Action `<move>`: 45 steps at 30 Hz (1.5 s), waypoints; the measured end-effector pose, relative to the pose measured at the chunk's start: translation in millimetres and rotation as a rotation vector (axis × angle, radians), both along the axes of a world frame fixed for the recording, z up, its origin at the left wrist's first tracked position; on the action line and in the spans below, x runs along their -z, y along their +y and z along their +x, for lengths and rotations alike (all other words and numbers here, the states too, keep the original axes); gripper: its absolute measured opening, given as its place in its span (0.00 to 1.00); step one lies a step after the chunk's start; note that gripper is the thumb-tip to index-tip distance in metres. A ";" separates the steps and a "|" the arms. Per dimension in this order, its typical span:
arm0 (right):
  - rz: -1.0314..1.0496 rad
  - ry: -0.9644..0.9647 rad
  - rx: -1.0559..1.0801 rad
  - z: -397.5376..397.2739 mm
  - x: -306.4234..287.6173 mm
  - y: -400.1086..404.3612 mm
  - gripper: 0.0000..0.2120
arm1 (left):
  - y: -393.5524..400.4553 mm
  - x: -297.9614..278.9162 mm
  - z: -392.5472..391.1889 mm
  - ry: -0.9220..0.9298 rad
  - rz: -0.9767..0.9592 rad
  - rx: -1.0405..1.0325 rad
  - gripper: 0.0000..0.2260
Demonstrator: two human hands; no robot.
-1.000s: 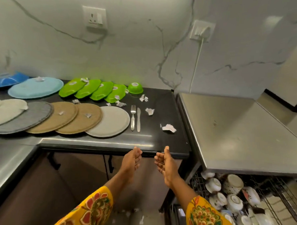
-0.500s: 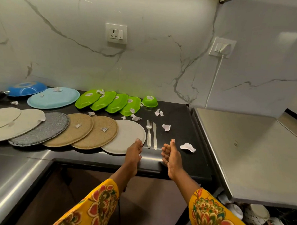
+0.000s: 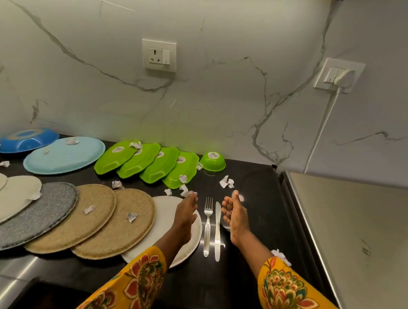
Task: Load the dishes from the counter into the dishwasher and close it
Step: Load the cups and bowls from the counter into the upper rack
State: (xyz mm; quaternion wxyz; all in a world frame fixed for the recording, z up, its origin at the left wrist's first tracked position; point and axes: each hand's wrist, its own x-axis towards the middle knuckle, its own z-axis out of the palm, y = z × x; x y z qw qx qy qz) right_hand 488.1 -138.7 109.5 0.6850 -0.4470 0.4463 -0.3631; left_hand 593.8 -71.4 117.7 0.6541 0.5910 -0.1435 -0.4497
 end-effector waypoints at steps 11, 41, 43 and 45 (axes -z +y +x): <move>0.019 -0.004 -0.039 41.5 3.8 -108.5 0.27 | -108.7 5.2 27.7 -0.007 -0.033 -0.056 0.21; -0.036 0.113 -0.108 114.0 29.0 -239.8 0.22 | -257.9 38.4 86.0 -0.143 -0.003 -0.101 0.25; -0.029 0.103 -0.094 112.2 27.9 -237.1 0.21 | -253.5 44.9 85.9 -0.160 -0.003 -0.114 0.25; -0.031 0.106 -0.064 108.7 28.2 -232.4 0.21 | -245.9 47.8 84.3 -0.155 -0.007 -0.135 0.25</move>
